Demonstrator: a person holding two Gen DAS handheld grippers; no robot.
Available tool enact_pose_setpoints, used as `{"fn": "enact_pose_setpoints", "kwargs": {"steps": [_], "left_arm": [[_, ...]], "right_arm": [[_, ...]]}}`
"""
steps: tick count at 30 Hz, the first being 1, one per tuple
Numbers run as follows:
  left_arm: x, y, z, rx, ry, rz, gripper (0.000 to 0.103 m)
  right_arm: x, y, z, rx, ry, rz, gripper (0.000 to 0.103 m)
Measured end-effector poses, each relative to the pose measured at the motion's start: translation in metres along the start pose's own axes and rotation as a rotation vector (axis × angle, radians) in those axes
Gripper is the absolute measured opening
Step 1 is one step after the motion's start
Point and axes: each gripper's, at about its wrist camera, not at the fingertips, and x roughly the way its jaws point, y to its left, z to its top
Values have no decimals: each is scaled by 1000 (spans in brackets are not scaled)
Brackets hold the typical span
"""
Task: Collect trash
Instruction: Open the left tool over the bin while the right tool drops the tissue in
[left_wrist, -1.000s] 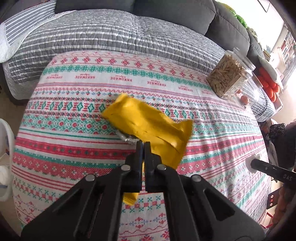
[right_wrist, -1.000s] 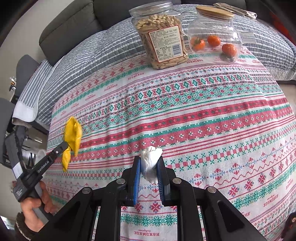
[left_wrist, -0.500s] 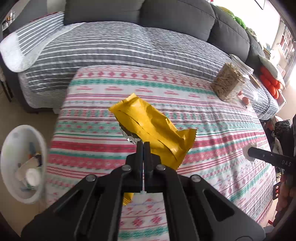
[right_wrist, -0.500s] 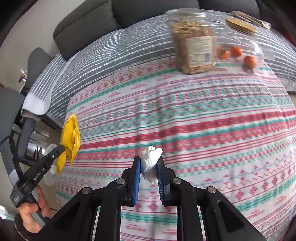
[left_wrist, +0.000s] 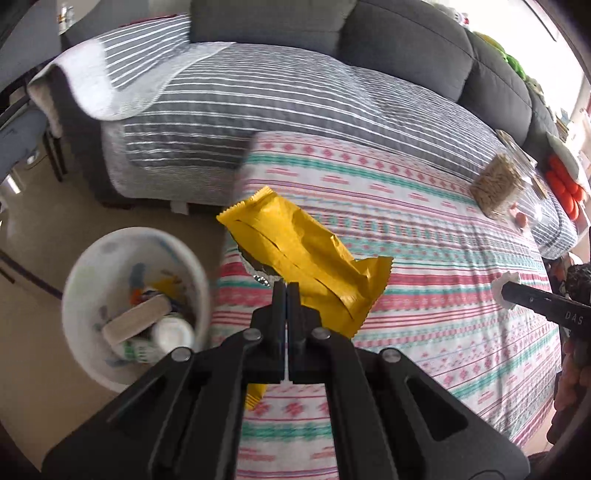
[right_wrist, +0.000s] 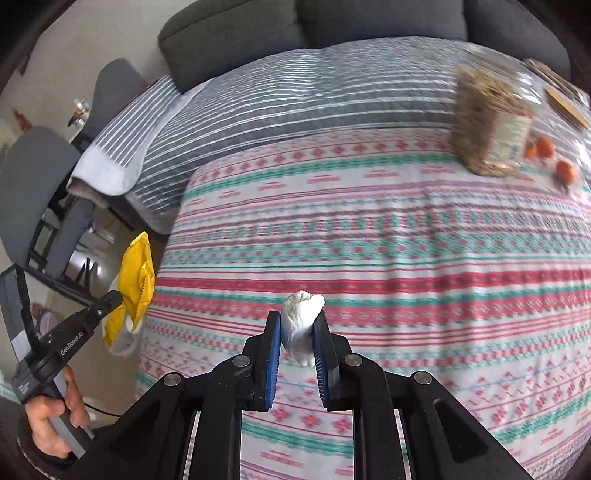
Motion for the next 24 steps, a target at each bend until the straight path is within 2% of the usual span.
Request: {"fn": "enact_pose_setpoints", "kwargs": {"steps": [11, 19, 24], "left_arm": [[-12, 65, -3, -81, 14, 74, 1], [-6, 114, -11, -152, 60, 160, 1], [-2, 134, -13, -179, 65, 166, 1]], "right_arm": [[28, 69, 2, -126, -5, 34, 17], [50, 102, 2, -178, 4, 56, 17], [62, 122, 3, -207, 7, 82, 17]]}}
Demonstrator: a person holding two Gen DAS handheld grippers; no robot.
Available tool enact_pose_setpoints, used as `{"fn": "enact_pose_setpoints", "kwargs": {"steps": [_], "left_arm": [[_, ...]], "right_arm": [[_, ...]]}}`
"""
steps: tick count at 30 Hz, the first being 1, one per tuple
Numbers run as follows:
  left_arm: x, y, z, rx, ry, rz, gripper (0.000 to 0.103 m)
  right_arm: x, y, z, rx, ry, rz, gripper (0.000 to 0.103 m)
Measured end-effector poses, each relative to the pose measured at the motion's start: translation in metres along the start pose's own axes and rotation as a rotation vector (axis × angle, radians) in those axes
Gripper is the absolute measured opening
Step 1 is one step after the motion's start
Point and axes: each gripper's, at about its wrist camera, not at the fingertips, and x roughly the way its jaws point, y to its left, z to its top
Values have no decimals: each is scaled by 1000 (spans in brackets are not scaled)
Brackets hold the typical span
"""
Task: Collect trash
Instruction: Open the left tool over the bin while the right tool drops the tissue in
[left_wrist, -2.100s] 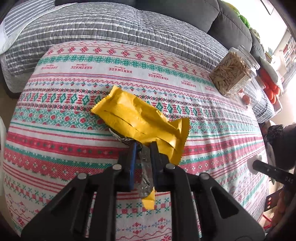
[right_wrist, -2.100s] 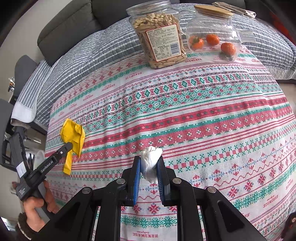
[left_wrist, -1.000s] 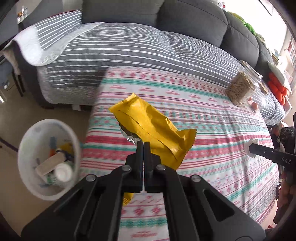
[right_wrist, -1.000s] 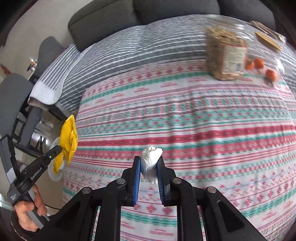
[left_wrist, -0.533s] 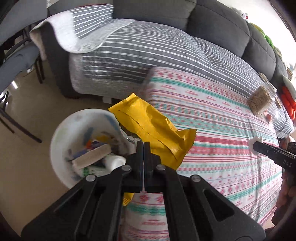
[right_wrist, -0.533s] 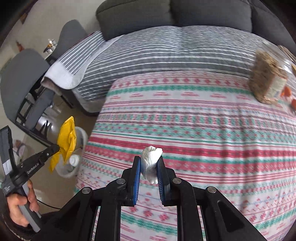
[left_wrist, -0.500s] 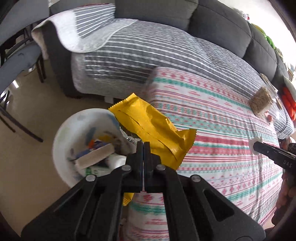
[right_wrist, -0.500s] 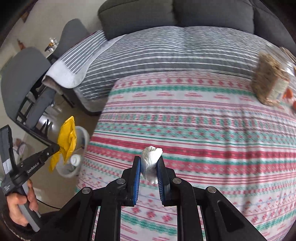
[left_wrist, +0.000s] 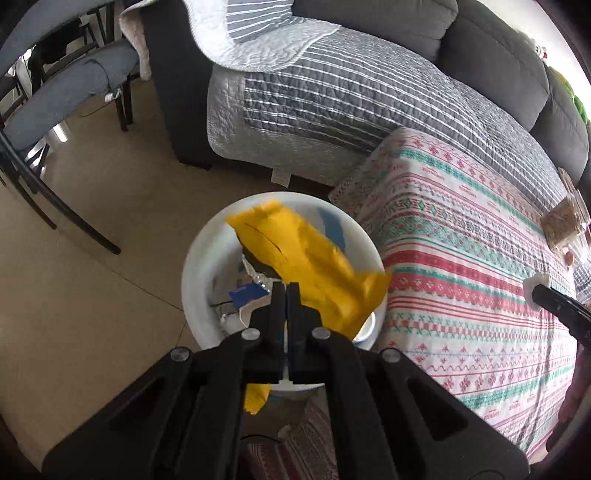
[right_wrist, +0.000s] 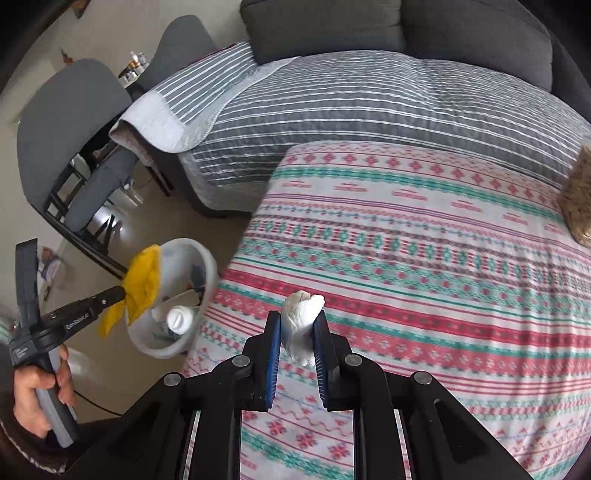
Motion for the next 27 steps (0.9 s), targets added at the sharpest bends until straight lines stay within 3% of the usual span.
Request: {"fn": "enact_pose_setpoints", "kwargs": {"steps": [1, 3, 5, 9, 11, 18, 25, 26, 27], "left_arm": [[1, 1, 1, -2, -4, -3, 1], [4, 6, 1, -2, 8, -9, 16], [2, 10, 0, -14, 7, 9, 53], [-7, 20, -2, -15, -13, 46, 68], [-10, 26, -4, -22, -21, 72, 83], [-14, 54, -11, -79, -15, 147, 92], [-17, 66, -15, -93, -6, 155, 93], [-17, 66, -15, -91, -4, 155, 93], [-17, 66, -15, -89, -3, 155, 94]], "right_arm": [[2, 3, 0, -4, 1, 3, 17], [8, 12, 1, -13, 11, 17, 17], [14, 21, 4, -19, 20, 38, 18], [30, 44, 9, -47, 40, 83, 18], [42, 59, 12, -57, 55, 117, 18], [86, 100, 19, -71, 106, 195, 18], [117, 114, 24, -58, 119, 223, 21], [118, 115, 25, -55, 114, 229, 24], [119, 114, 26, -44, 110, 244, 36]]}}
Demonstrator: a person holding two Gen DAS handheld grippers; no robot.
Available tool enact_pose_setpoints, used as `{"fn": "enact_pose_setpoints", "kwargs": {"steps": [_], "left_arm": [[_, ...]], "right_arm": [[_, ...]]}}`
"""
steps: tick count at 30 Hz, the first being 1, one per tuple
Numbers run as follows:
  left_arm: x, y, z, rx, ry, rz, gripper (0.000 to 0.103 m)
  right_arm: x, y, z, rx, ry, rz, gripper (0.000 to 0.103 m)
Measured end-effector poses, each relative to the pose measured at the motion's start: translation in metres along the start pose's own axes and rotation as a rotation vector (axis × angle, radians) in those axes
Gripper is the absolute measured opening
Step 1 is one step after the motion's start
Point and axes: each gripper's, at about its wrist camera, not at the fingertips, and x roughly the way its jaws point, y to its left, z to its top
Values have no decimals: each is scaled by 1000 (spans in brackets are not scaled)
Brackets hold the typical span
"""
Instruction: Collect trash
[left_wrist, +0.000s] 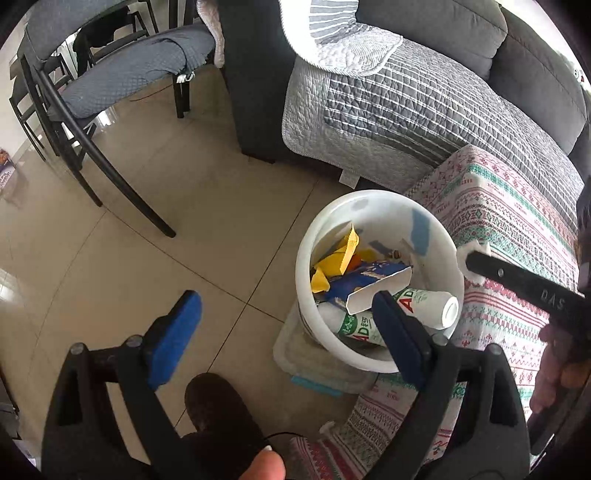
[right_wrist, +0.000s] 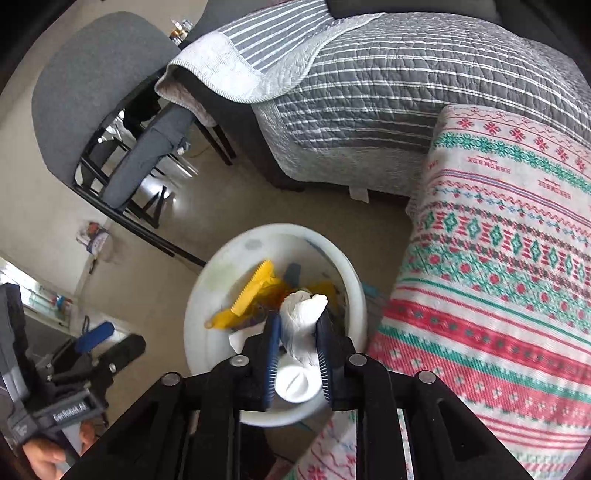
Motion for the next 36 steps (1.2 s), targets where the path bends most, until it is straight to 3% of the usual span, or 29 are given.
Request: {"fn": "enact_pose_setpoints", "kwargs": {"steps": [2, 7, 12, 18, 25, 31, 36], "left_arm": [[0, -1, -1, 6, 2, 0, 96], [-8, -9, -6, 16, -8, -13, 100], [-26, -27, -21, 46, -11, -49, 102], [-65, -65, -51, 139, -58, -82, 102], [-103, -93, -91, 160, -93, -124, 102], [-124, -103, -123, 157, -142, -125, 102], [-128, -115, -134, 193, -151, -134, 102]], "right_arm": [[-2, -2, 1, 22, -8, 11, 61], [-35, -7, -3, 39, -47, -23, 62], [-93, -10, -24, 27, -80, -123, 66], [-175, -18, -76, 19, -155, -262, 78], [-244, -18, -151, 34, -230, -476, 86], [-263, -14, -202, 47, -301, -484, 88], [-258, -22, -215, 30, -277, -502, 88]]}}
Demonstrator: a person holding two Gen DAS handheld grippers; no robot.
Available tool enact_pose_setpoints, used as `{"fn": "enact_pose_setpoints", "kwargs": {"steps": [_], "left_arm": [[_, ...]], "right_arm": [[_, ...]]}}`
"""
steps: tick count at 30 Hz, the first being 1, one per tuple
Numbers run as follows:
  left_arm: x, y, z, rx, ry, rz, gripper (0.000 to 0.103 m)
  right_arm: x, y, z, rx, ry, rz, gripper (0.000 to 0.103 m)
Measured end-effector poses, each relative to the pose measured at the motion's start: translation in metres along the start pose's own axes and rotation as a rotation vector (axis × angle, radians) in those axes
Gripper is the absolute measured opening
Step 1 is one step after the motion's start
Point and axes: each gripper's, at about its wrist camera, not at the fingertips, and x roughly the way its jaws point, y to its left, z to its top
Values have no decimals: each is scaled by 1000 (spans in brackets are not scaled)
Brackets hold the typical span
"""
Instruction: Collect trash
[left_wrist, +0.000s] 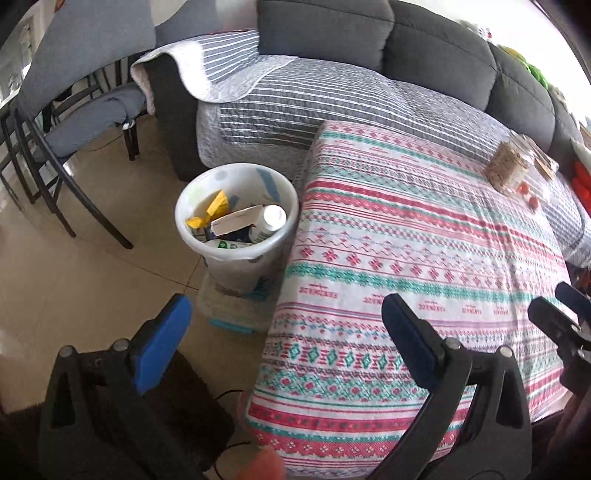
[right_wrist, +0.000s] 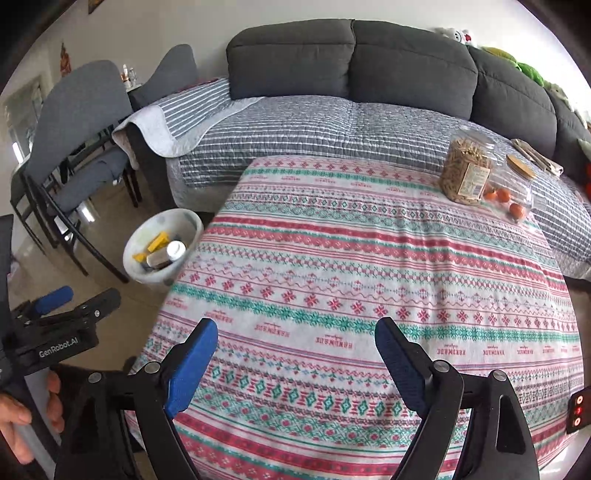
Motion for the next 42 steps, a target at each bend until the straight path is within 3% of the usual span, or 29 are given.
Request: {"fn": "enact_pose_setpoints", "kwargs": {"steps": [6, 13, 42], "left_arm": [[-5, -9, -2, 27, -23, -1, 102], [-7, -8, -3, 11, -39, 13, 102], [-17, 3, -4, -21, -88, 34, 102]], "right_arm": [[-6, -13, -1, 49, -33, -1, 88], [-9, -5, 3, 22, -64, -9, 88], [-1, 17, 2, -32, -77, -8, 88]]}}
